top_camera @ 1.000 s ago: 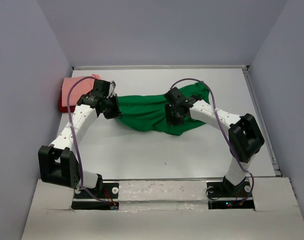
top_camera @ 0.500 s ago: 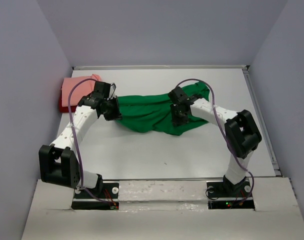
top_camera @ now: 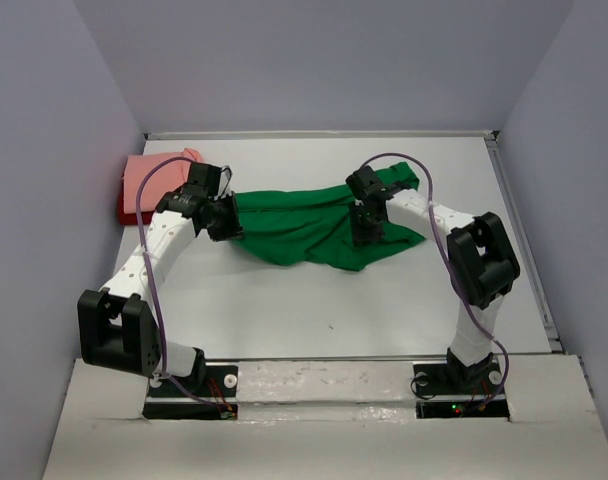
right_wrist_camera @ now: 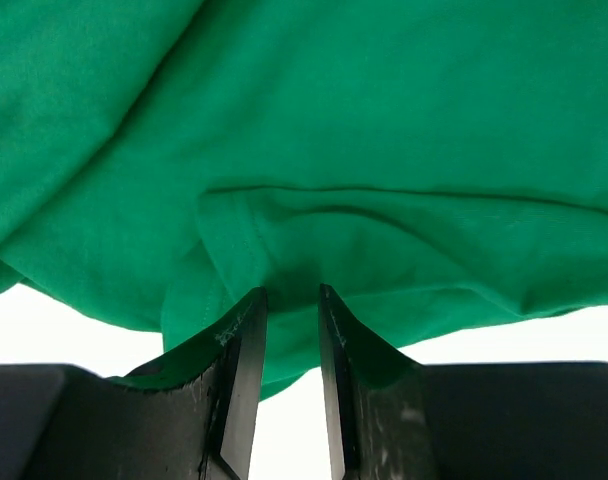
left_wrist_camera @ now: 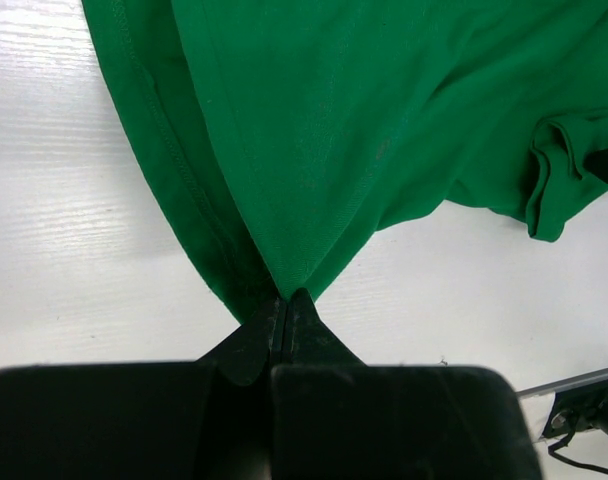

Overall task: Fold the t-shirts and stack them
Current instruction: Flatten the tshirt out

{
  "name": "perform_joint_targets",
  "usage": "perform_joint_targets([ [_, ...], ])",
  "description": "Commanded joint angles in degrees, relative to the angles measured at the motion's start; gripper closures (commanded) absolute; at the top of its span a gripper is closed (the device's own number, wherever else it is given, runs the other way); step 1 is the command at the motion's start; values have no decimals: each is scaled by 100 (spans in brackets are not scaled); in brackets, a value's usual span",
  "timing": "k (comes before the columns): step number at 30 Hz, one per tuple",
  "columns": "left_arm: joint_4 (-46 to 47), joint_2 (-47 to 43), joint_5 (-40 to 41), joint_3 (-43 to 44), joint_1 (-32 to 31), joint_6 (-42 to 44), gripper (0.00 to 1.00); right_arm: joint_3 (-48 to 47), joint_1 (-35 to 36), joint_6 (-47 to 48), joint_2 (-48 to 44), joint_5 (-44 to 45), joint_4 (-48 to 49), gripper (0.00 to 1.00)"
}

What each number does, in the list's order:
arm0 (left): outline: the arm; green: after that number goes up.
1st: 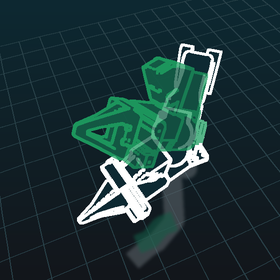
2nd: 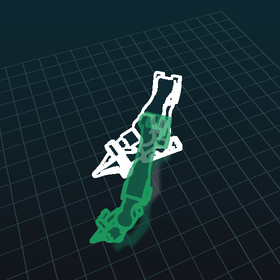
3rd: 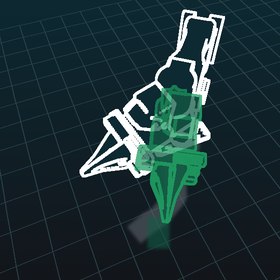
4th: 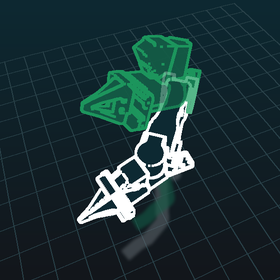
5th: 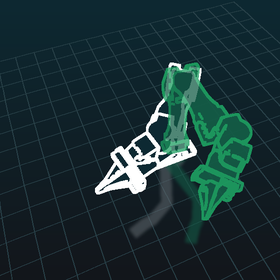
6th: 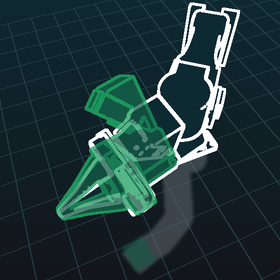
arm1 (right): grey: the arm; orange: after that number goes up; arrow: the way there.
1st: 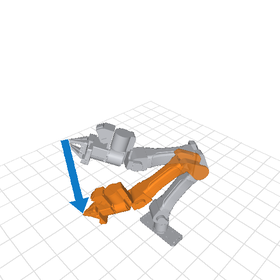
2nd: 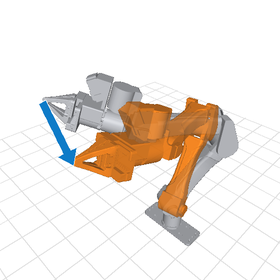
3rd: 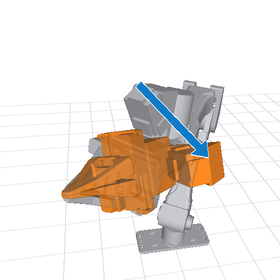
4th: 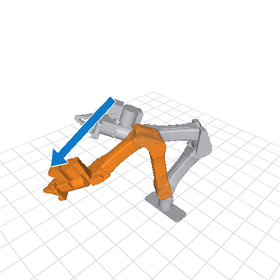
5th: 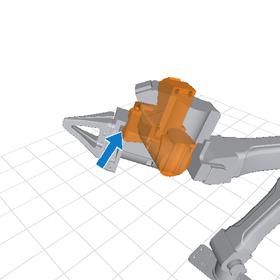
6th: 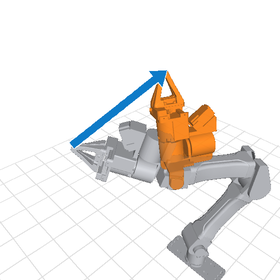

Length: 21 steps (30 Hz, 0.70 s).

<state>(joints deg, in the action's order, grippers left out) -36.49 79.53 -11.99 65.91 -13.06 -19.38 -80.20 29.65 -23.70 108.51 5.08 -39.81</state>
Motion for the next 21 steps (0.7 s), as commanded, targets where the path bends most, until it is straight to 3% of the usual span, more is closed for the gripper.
perform_joint_targets([
  [1, -51, -122, -102, 229, -21, 74, 100, -163, 23, 120, -5, -262, 167, 65],
  [8, 37, -78, -181, 98, -21, 74, 100, -48, 23, 199, -251, -340, 237, 43],
  [12, 46, -78, -181, 106, -21, 66, 100, 31, 23, 191, -207, -368, 255, 40],
  [15, 28, -95, -146, 133, -21, 74, 100, 154, 23, 121, -216, -438, 307, 43],
  [18, 10, -78, -128, 133, -21, 92, 100, 250, 23, 59, -216, -429, 351, 54],
  [19, 19, -78, -128, 124, -21, 92, 100, 268, 23, 50, -207, -429, 351, 62],
  [21, 10, -78, -137, 124, -21, 92, 100, 321, 23, 6, -234, -394, 369, 65],
])
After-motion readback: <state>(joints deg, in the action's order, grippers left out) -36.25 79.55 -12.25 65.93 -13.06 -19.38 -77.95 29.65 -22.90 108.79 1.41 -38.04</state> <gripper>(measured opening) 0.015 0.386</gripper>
